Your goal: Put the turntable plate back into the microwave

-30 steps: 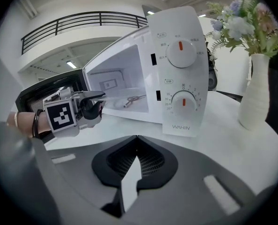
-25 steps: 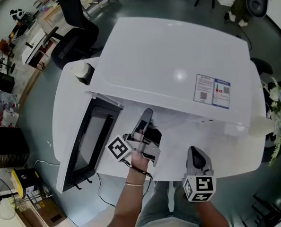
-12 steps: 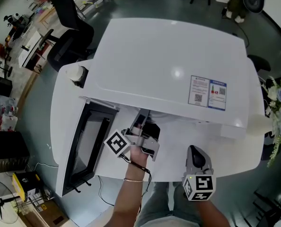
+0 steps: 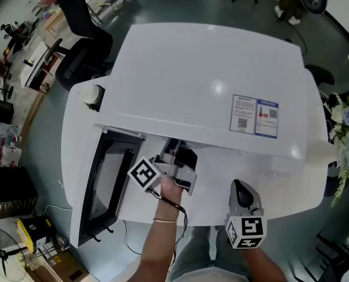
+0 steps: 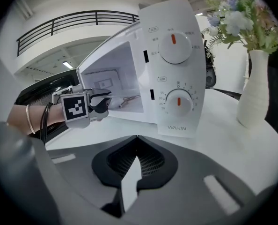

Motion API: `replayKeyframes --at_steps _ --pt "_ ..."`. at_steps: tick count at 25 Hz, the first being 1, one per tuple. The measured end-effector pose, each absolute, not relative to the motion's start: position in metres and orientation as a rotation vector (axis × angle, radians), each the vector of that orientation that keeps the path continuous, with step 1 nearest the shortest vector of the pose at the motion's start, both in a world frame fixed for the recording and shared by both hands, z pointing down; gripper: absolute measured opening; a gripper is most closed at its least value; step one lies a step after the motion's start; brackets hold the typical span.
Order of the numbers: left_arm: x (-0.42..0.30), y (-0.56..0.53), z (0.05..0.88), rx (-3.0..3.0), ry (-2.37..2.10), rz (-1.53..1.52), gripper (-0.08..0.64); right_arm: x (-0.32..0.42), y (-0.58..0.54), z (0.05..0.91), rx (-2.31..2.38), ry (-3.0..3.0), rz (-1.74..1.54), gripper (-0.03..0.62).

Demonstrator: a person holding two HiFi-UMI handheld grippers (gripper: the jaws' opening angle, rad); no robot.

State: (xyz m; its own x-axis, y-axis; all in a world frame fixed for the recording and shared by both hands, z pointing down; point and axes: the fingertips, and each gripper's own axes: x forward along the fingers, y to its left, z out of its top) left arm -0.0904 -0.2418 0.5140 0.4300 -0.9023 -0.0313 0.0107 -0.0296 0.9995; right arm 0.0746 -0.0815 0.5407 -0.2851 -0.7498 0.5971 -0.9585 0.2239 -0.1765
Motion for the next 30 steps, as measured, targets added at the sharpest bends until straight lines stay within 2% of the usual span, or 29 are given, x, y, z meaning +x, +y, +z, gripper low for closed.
replayKeyframes --at_steps 30 --pt "-0.08 -0.279 0.508 1.394 -0.879 -0.876 0.046 0.077 -0.086 0.542 1.584 -2.12 0.763 0.01"
